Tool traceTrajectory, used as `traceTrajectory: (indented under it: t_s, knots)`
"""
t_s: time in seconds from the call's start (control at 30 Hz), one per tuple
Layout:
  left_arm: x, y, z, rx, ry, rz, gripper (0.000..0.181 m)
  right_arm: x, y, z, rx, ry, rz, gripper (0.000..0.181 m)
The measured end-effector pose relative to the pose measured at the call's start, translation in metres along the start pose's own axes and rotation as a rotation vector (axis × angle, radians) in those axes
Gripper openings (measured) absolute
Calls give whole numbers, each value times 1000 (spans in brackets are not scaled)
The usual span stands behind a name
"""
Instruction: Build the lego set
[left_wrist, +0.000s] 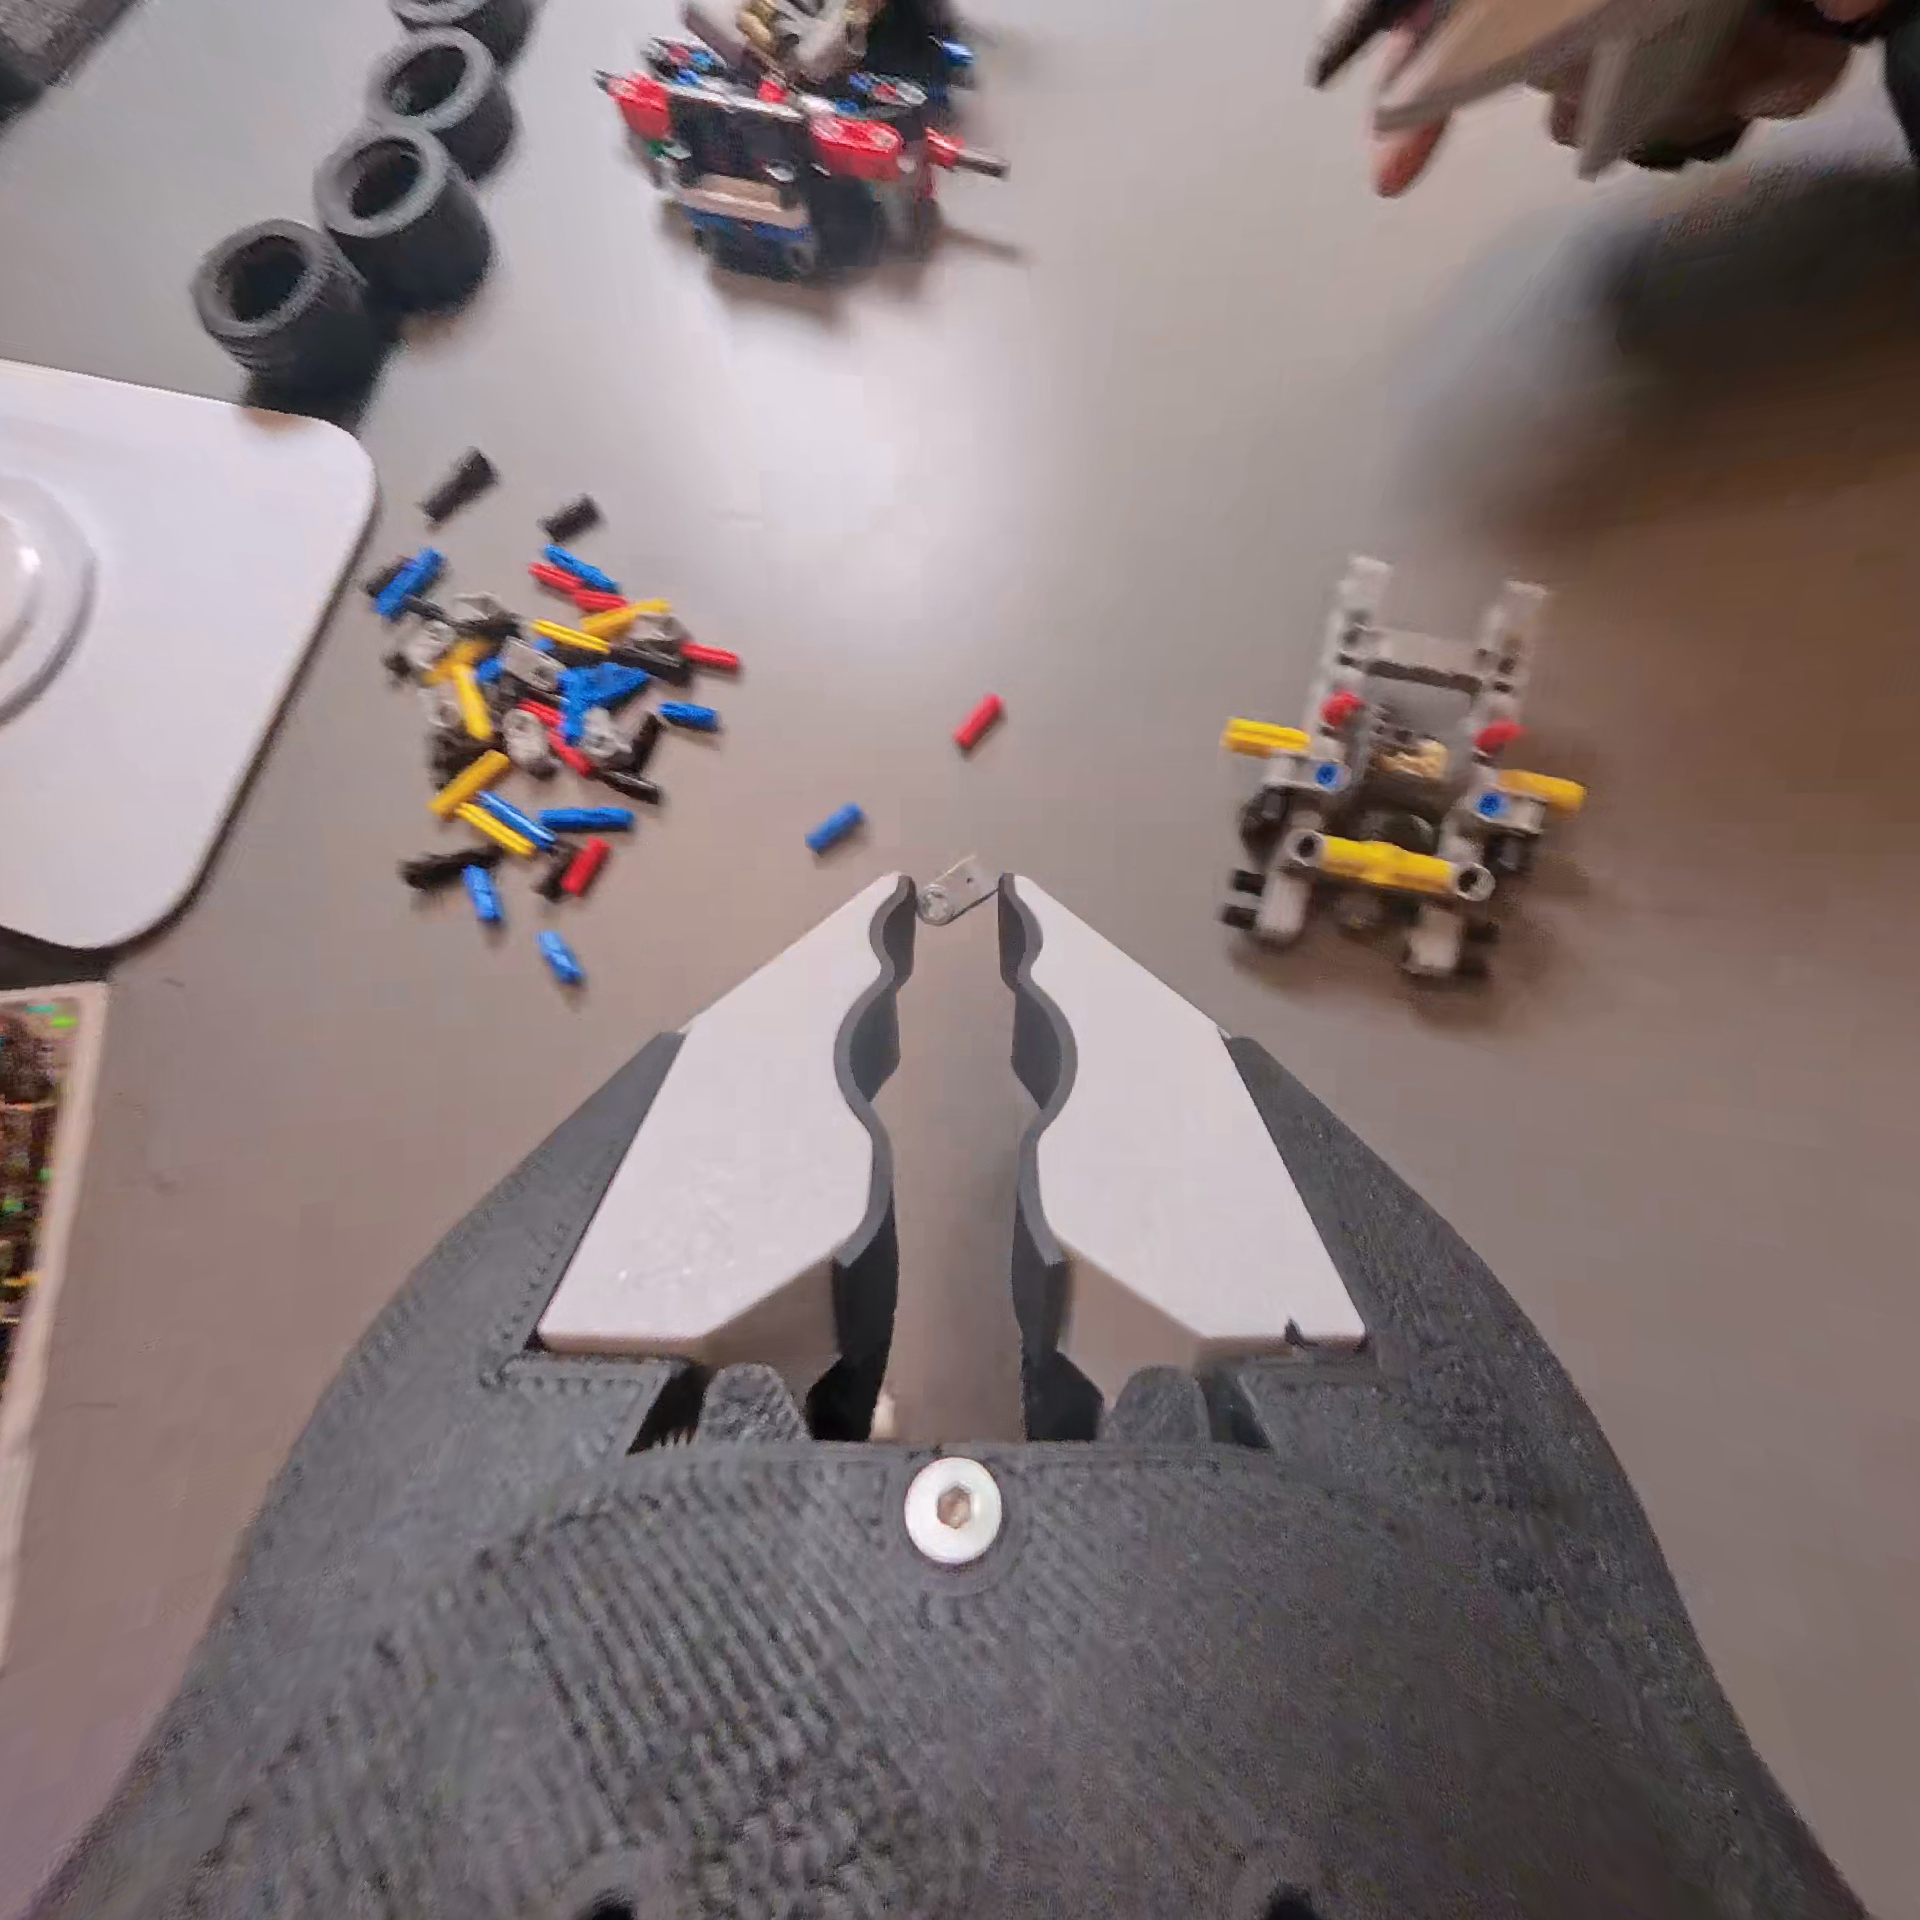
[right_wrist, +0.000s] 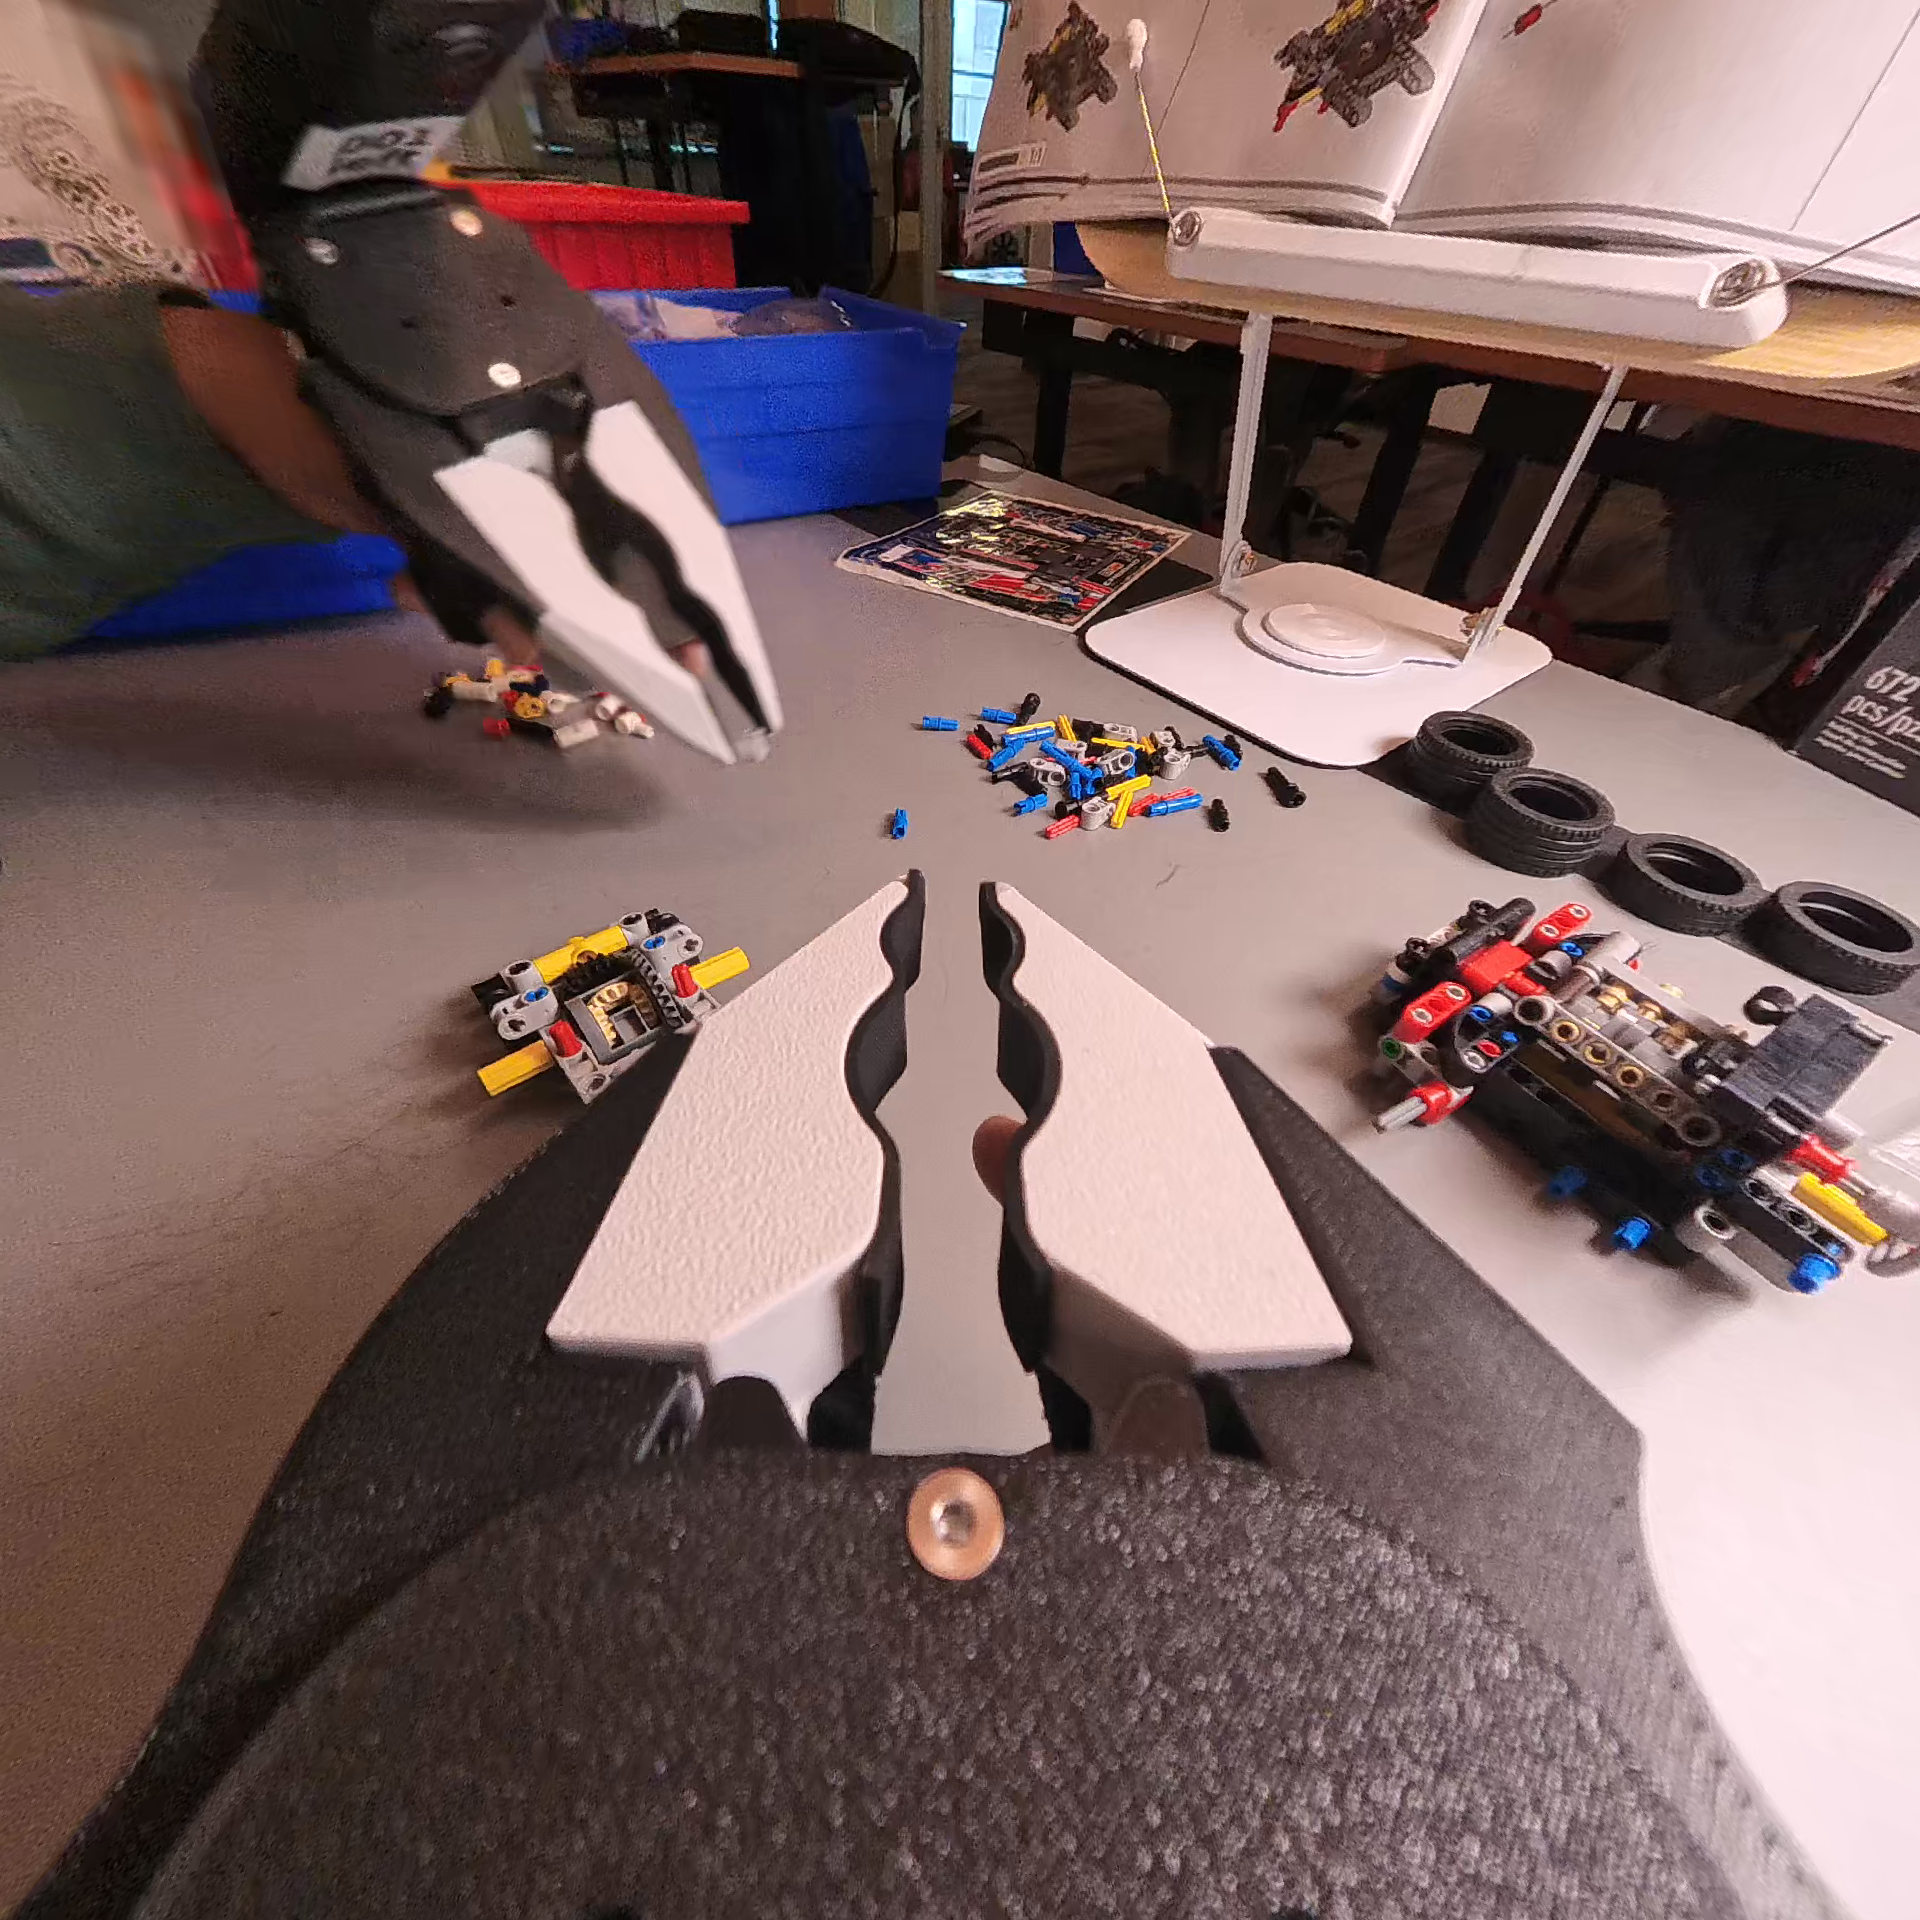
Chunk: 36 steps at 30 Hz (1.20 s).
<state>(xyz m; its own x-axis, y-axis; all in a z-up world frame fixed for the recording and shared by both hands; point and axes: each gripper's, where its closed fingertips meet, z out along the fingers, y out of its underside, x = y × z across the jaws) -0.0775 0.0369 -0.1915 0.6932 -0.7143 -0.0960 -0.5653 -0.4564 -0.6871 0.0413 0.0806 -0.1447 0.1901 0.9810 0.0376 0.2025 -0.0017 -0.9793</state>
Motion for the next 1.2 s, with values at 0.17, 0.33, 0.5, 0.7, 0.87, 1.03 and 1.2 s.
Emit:
traceTrajectory:
  t_s: [0.17,0.33,0.5,0.7,0.87,1.03,1.2]
  knots:
    - [58,33,1,-59,68,2,14,-1,7,5,-26,12,3,9]
    - [73,38,4,-35,61,16,14,-4,12,9,-46,34,-6,9]
    - [72,36,7,8,48,22,14,-4,10,10,-38,73,-50,9]
    - [69,35,8,49,21,23,14,2,8,11,-23,103,-37,9]
    - [65,35,8,76,-14,11,14,7,7,11,-15,110,1,9]
    - [63,36,5,93,-5,-7,23,7,6,9,-7,112,-2,8]
    - [63,35,-4,118,5,7,27,6,7,11,-13,106,-23,8]
